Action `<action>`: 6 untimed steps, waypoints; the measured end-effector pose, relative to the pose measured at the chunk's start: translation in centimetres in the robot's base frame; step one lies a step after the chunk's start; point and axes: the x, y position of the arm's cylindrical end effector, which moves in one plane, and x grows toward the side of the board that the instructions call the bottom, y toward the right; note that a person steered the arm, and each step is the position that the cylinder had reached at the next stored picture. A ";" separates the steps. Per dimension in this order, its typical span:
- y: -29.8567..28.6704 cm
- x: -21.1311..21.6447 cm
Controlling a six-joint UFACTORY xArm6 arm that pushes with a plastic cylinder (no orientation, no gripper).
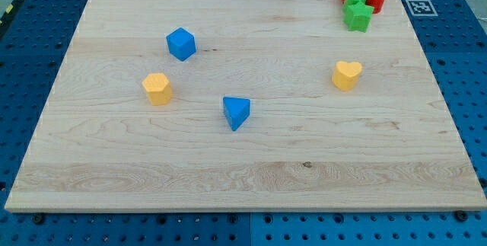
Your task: Nudge green star a bit right
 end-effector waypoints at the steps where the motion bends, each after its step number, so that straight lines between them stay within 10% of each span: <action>1: 1.6 -0.1; 4: 2.4 8.5; 6: 16.9 13.7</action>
